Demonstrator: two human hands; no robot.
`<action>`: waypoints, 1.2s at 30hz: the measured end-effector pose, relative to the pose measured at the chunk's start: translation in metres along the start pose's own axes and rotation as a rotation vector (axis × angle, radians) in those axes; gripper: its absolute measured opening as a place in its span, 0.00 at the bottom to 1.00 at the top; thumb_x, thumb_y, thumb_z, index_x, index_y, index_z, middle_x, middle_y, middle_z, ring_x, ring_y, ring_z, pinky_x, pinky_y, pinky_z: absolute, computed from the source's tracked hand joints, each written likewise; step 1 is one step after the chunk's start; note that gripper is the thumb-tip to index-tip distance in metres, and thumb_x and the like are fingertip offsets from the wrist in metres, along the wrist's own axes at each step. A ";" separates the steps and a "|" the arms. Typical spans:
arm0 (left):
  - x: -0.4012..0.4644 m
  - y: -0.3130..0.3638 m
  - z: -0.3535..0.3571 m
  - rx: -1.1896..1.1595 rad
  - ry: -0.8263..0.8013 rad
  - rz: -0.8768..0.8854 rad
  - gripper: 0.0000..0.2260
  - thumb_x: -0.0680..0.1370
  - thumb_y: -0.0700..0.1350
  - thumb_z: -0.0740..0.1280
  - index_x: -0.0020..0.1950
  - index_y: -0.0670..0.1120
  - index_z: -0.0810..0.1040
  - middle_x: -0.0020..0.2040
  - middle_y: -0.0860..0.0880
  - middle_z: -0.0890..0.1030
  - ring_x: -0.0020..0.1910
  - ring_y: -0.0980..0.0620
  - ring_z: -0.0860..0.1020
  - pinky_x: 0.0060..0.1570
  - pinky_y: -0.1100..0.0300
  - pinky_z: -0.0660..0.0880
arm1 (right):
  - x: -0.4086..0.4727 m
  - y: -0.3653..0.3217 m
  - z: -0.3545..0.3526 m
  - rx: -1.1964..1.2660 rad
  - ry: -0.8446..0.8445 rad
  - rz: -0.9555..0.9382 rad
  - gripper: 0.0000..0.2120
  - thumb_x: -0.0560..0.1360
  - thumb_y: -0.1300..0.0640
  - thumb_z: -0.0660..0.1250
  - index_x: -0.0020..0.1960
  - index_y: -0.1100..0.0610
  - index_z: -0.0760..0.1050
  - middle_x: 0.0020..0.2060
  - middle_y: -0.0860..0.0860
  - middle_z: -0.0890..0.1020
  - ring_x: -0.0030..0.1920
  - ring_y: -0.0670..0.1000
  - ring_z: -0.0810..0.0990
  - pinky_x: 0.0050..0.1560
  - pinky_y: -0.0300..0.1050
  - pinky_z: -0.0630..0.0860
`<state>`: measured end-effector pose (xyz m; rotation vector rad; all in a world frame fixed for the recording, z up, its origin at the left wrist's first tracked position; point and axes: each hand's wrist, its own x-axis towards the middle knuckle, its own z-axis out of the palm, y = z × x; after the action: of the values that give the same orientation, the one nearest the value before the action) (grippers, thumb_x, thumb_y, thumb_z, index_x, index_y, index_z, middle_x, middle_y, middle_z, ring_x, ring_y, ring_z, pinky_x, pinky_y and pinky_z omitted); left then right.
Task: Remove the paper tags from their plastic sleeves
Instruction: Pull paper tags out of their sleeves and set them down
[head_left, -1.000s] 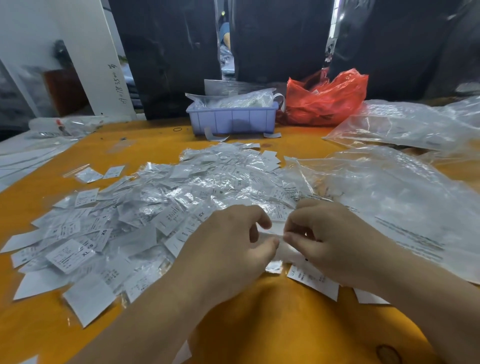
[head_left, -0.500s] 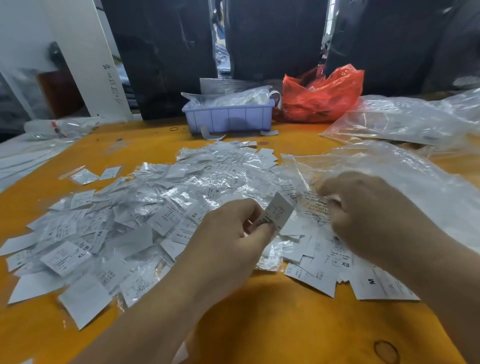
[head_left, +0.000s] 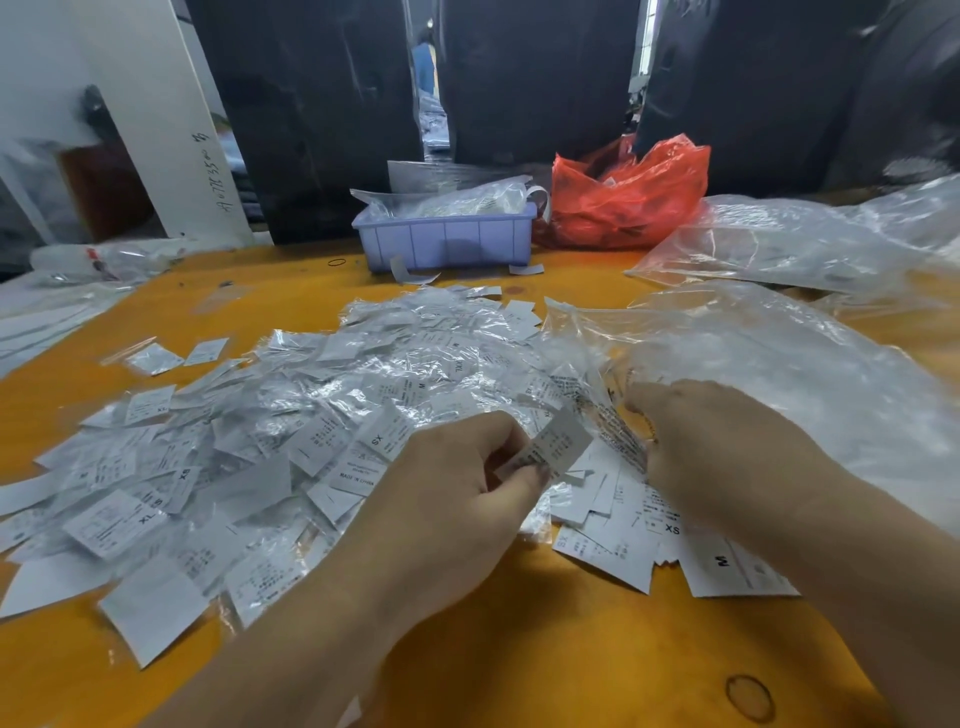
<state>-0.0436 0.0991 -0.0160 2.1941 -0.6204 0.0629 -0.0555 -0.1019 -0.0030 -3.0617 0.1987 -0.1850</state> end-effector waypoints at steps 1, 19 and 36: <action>0.000 0.001 0.000 0.001 0.005 0.007 0.07 0.77 0.54 0.67 0.41 0.55 0.75 0.32 0.55 0.75 0.29 0.58 0.71 0.29 0.63 0.67 | -0.001 -0.001 0.000 0.011 0.007 -0.010 0.18 0.74 0.63 0.61 0.63 0.52 0.71 0.53 0.52 0.79 0.52 0.56 0.78 0.49 0.52 0.79; -0.003 0.002 -0.002 -0.028 -0.010 0.060 0.07 0.77 0.54 0.66 0.40 0.55 0.74 0.29 0.58 0.74 0.26 0.58 0.67 0.27 0.68 0.65 | 0.005 0.001 0.005 0.047 0.089 0.006 0.25 0.71 0.69 0.60 0.63 0.49 0.71 0.39 0.49 0.68 0.38 0.54 0.72 0.32 0.45 0.70; -0.002 0.002 -0.003 -0.063 0.040 0.026 0.09 0.73 0.60 0.61 0.42 0.57 0.75 0.37 0.54 0.80 0.35 0.53 0.77 0.31 0.62 0.72 | 0.003 -0.005 -0.007 0.419 0.504 -0.200 0.10 0.80 0.65 0.59 0.55 0.60 0.79 0.46 0.53 0.78 0.45 0.54 0.77 0.47 0.47 0.77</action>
<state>-0.0457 0.1009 -0.0129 2.1193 -0.6200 0.0990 -0.0522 -0.0977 0.0044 -2.5580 -0.1129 -0.8857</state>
